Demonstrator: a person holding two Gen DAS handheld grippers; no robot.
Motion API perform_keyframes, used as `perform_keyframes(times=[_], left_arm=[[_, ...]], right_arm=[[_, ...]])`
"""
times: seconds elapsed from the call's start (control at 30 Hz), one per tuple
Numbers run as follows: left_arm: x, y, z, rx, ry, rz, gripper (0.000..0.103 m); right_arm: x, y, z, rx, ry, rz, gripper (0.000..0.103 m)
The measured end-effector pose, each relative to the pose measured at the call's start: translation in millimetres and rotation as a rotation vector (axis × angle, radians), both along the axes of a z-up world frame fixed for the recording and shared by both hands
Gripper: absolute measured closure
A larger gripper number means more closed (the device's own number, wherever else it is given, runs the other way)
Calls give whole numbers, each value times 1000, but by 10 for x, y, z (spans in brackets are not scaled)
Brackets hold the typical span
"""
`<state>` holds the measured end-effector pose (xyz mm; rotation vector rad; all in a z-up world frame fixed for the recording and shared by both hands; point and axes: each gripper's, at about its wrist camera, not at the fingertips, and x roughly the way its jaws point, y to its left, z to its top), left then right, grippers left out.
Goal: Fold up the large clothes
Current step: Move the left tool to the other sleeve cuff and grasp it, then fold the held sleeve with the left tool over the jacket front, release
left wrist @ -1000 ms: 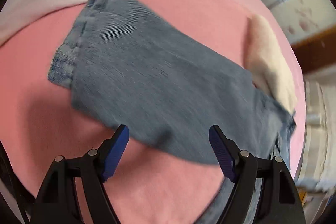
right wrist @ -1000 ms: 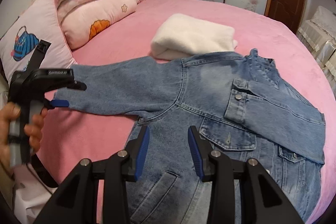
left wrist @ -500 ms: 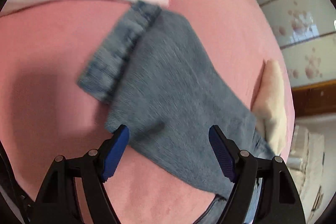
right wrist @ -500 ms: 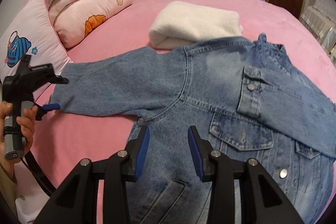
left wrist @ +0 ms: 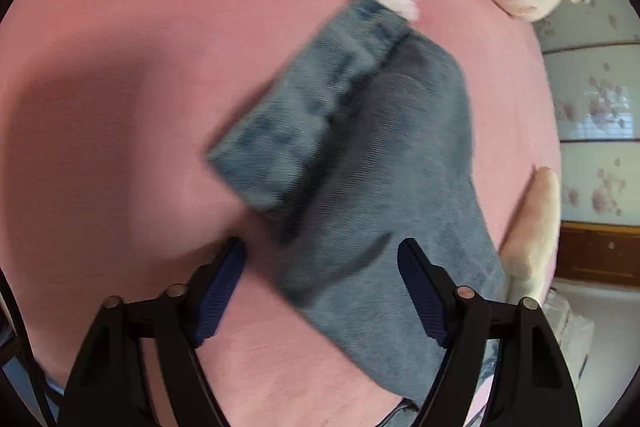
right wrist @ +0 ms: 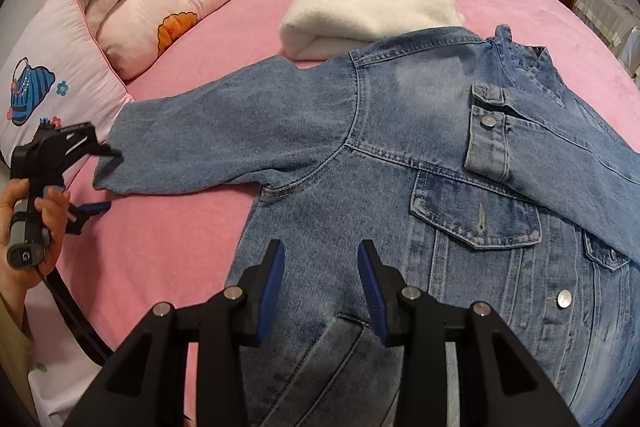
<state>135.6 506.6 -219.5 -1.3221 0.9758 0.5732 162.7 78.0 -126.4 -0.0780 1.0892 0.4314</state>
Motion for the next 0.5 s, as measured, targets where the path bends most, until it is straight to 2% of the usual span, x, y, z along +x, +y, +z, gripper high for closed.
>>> perform_keyframes(times=[0.03,0.07,0.1,0.17,0.23,0.4,0.5], left_arm=[[75,-49,19,12,-19,-23,79],[158,-91,34,21,-32,-56,92],[215,-134,75,40,-46,-88,96],[279,-187,203,114,-57,-116,97],[384,-278,427,207,-105,-169,97],[565,-685,1044,522,-218,-337,98],[746,-1126,1344,695,-280,-466,98]], right_arm=[[0,-5,-10,0,4,1,65],[-3,-10,-17,-1,8,1,65],[-8,-16,-25,-4,10,2,65],[-18,-33,-28,-11,7,1,65],[-25,-65,-18,-20,-4,-3,65],[-2,-242,87,-19,-35,-41,65],[26,-437,185,-4,-53,-79,65]])
